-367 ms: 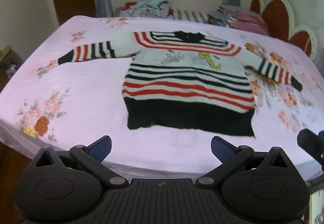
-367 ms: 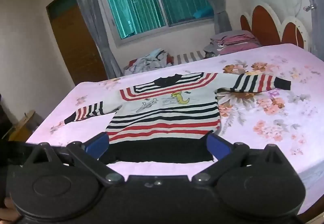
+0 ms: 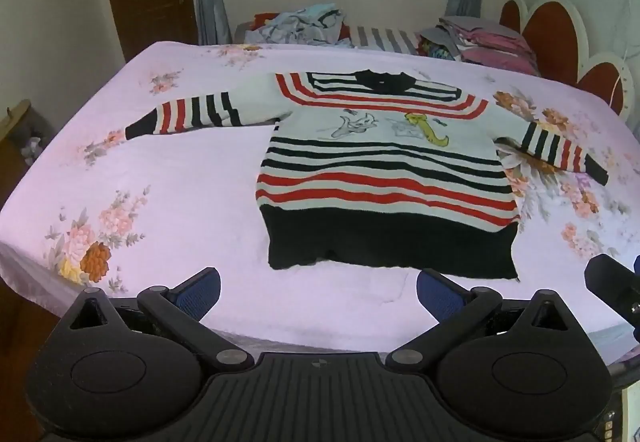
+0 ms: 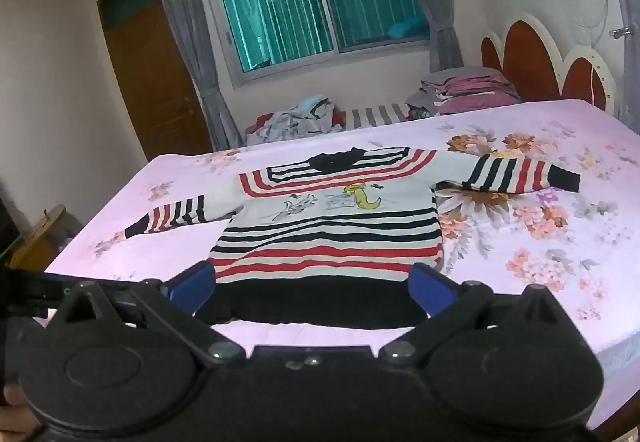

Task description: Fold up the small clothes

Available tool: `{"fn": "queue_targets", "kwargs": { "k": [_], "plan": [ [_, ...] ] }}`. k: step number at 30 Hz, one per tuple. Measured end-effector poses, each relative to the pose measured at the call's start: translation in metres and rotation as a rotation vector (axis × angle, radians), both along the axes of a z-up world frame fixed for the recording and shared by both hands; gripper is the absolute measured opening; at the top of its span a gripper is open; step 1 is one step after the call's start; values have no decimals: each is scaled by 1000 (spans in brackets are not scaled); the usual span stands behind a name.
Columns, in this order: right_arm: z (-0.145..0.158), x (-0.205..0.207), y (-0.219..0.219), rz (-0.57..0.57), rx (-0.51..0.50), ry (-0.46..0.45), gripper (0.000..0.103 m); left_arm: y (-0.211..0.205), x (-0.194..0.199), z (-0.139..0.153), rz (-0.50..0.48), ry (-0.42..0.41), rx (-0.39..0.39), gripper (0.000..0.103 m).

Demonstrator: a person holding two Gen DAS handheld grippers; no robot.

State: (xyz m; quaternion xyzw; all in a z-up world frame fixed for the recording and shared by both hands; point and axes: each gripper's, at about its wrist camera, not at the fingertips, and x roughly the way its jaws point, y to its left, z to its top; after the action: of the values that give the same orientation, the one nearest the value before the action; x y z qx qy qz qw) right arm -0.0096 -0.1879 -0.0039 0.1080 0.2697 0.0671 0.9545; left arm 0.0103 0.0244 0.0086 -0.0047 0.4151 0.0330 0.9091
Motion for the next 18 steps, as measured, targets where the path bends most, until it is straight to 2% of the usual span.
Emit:
{"fn": "queue_targets", "kwargs": {
  "k": [10,18],
  "plan": [
    [2,-4,6,-4,8,4,103,1,-2,0,-1,-7,-2,103],
    [2,-7,5,-18,-31,-10,103,-2,-6,-1,-6,-12,-2,103]
  ]
}}
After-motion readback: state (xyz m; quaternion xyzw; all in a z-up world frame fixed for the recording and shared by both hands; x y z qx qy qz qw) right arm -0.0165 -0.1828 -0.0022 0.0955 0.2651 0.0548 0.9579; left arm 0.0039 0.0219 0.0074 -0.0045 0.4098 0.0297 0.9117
